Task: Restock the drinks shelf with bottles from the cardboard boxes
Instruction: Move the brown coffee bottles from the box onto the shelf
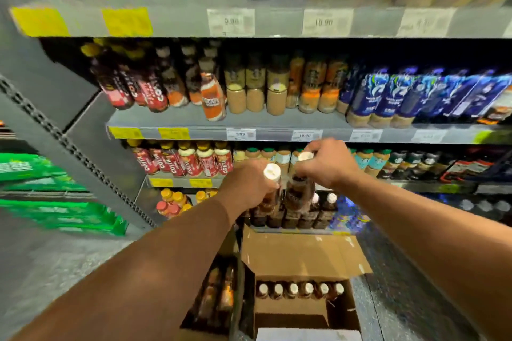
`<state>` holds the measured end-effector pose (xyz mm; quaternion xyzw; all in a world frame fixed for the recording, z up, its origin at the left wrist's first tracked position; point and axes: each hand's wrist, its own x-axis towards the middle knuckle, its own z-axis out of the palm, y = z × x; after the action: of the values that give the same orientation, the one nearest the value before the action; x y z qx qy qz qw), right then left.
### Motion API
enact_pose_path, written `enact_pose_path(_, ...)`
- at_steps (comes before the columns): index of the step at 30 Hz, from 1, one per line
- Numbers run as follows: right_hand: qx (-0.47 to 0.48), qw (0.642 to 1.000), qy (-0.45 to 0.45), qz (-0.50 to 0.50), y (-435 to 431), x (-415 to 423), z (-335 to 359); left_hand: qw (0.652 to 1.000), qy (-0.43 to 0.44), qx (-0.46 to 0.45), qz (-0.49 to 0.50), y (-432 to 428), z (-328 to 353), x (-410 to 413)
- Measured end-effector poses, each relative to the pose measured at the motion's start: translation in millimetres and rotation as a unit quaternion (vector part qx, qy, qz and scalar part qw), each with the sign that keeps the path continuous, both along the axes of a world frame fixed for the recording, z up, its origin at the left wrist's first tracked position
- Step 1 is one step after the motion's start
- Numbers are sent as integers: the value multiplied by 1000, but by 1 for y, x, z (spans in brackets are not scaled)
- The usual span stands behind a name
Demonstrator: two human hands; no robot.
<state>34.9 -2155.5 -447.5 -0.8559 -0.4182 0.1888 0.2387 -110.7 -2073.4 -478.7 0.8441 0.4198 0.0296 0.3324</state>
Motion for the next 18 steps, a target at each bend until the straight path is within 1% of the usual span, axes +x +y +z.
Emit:
enact_pose_path(3, 33, 999, -2, 14, 14, -11, 23, 1000, 4, 21, 16, 12, 29, -12)
enact_pose_path(6, 63, 998, 22, 23, 28, -21, 45, 998, -3, 40, 38, 20, 54, -25)
enact_pose_path(9, 81, 995, 42, 45, 42, -32, 64, 997, -21, 38, 63, 28, 71, -38)
enact_pose_path(18, 108, 992, 55, 41, 98, -69, 81, 991, -55, 31, 114, 75, 86, -70)
